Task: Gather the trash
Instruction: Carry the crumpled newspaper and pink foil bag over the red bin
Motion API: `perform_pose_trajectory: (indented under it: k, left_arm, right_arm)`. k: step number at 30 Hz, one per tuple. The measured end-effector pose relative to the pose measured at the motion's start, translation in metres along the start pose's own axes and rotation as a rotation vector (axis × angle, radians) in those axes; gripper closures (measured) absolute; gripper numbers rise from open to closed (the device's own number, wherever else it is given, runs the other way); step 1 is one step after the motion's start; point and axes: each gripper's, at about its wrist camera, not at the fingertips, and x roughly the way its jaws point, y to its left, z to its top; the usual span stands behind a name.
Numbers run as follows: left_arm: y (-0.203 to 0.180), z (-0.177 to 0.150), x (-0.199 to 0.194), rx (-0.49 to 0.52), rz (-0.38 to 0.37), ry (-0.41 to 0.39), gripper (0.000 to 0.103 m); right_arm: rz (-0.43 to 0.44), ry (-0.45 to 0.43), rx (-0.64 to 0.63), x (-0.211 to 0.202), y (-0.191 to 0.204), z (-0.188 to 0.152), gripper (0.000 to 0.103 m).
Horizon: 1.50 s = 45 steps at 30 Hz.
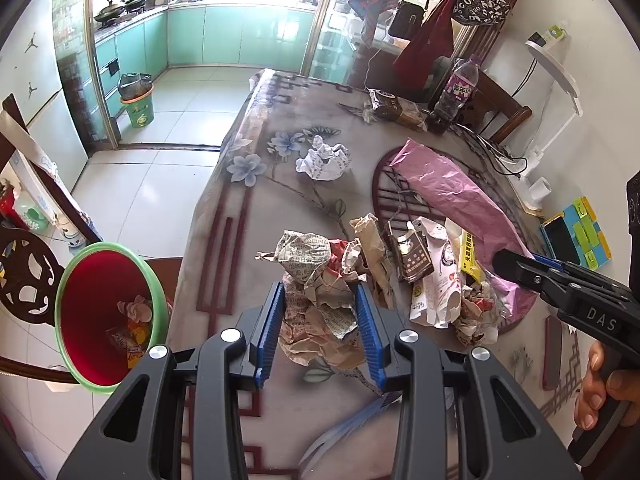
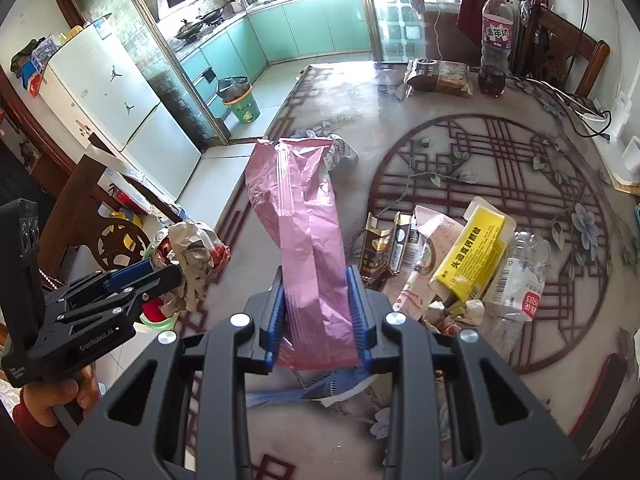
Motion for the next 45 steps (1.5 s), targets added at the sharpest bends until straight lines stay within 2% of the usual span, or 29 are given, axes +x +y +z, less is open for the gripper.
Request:
perform_pose_trajectory:
  k: [21, 39, 45]
  left_arm:
    - [0.043, -0.006, -0.003, -0.036, 0.009, 0.007, 0.069]
    - [0.115, -0.017, -0.019, -0.165, 0.084, -0.017, 0.069]
    - [0.137, -0.022, -0.023, -0.200, 0.113, -0.018, 0.069]
  right_arm:
    - [0.004, 0.019, -0.032, 0.014, 0.041, -0.002, 0.074]
    - [0.075, 0.066, -0.152, 0.050, 0.110, 0.009, 0.074]
    - [0.096, 0.075, -0.224, 0.065, 0.143, 0.016, 0.074]
